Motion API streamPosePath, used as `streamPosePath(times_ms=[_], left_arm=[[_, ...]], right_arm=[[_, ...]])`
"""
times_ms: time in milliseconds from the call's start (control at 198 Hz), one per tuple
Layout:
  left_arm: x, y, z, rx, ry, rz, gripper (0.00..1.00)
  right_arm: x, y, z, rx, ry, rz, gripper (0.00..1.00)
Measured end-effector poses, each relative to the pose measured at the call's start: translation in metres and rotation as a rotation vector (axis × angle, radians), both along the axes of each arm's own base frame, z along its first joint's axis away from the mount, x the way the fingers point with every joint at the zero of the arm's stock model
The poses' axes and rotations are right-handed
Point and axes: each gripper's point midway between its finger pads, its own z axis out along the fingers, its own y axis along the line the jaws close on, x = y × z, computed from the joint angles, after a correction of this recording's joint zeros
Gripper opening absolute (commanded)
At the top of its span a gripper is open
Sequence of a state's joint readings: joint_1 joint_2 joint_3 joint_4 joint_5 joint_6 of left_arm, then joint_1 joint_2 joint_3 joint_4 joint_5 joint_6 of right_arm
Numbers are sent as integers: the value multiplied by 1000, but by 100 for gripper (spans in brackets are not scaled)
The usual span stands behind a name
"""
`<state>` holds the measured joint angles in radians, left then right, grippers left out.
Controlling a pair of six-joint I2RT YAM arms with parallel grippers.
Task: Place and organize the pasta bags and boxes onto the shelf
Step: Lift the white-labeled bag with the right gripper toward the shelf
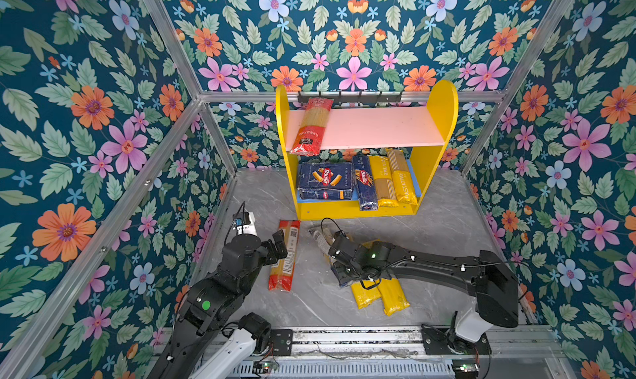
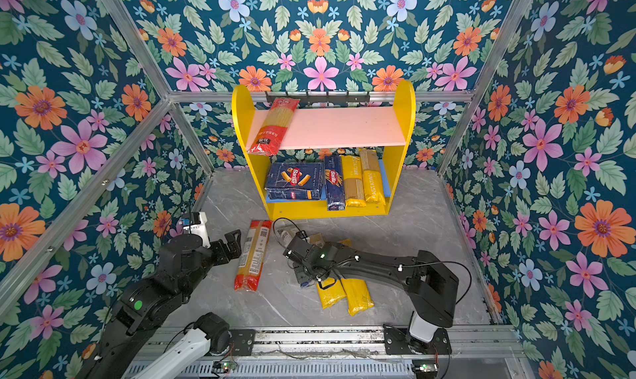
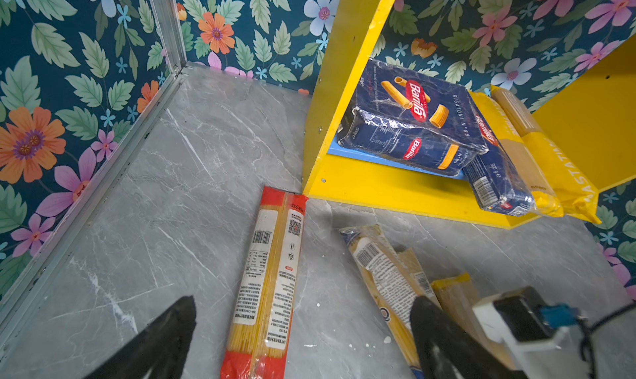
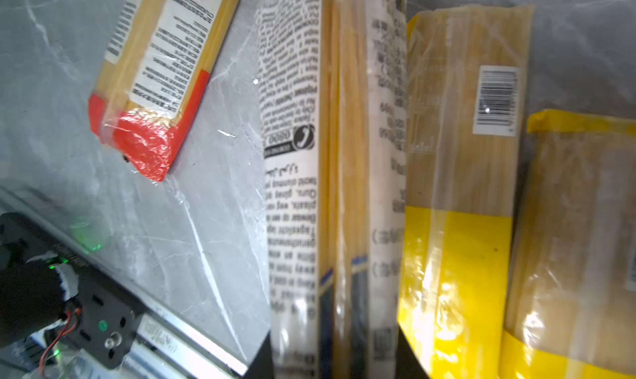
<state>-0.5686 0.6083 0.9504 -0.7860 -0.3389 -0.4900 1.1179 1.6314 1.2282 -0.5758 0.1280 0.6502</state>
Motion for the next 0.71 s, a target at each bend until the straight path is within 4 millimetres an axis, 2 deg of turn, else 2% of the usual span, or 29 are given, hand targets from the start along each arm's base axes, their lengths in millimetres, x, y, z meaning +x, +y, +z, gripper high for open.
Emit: streamPosePath(times_ms=[282, 585, 706], left_arm=[[8, -8, -6, 13, 34, -12, 100], [27, -27, -12, 20, 86, -44, 98], [32, -34, -6, 1, 78, -61, 98]], right_arm=[[-6, -27, 52, 64, -73, -11, 7], [-11, -81, 128, 127, -237, -41, 8], [-12, -103, 157, 132, -303, -59, 8]])
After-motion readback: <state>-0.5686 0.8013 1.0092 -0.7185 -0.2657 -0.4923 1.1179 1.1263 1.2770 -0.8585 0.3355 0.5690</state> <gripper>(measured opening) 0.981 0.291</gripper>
